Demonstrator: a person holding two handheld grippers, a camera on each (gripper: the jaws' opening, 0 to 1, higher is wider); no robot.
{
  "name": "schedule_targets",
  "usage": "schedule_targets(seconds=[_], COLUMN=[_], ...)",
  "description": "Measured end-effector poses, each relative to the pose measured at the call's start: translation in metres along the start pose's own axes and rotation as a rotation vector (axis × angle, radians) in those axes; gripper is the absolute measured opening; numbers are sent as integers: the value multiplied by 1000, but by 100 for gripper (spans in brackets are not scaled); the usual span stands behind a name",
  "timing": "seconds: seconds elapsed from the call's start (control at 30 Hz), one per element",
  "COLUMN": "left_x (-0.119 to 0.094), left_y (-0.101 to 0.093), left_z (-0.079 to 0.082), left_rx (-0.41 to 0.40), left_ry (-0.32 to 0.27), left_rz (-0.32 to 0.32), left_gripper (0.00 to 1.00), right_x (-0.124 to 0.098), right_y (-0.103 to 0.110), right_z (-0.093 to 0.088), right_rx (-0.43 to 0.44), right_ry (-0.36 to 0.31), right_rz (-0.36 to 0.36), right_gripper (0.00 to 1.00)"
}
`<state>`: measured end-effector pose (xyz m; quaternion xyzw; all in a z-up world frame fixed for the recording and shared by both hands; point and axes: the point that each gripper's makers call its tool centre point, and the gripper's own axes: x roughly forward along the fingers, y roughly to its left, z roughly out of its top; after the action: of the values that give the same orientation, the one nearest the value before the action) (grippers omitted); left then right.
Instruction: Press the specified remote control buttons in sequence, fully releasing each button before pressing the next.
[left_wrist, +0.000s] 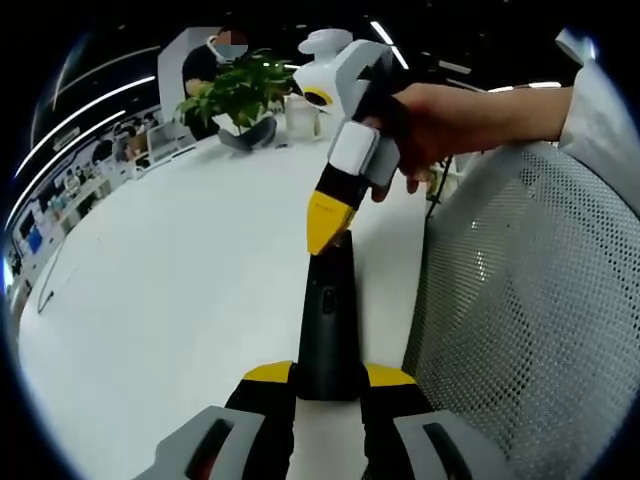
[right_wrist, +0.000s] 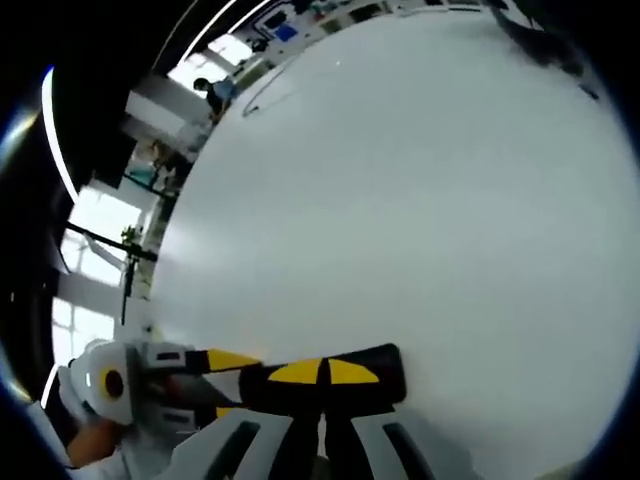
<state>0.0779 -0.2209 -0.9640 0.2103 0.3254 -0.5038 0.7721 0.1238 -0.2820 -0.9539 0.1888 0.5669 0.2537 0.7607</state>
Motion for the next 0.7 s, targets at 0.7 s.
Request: schedule_targets(seconds=[0.7], left_x=[1], left_y=[-1], left_z=[-1], left_rx=[-1], left_ry=[2], left_rz=[3], left_gripper=[24], right_x=[1], right_y=[-1], right_z=[-5], right_rx=[-240], right_ry=[-35], right_rz=[-85], right_gripper=[0])
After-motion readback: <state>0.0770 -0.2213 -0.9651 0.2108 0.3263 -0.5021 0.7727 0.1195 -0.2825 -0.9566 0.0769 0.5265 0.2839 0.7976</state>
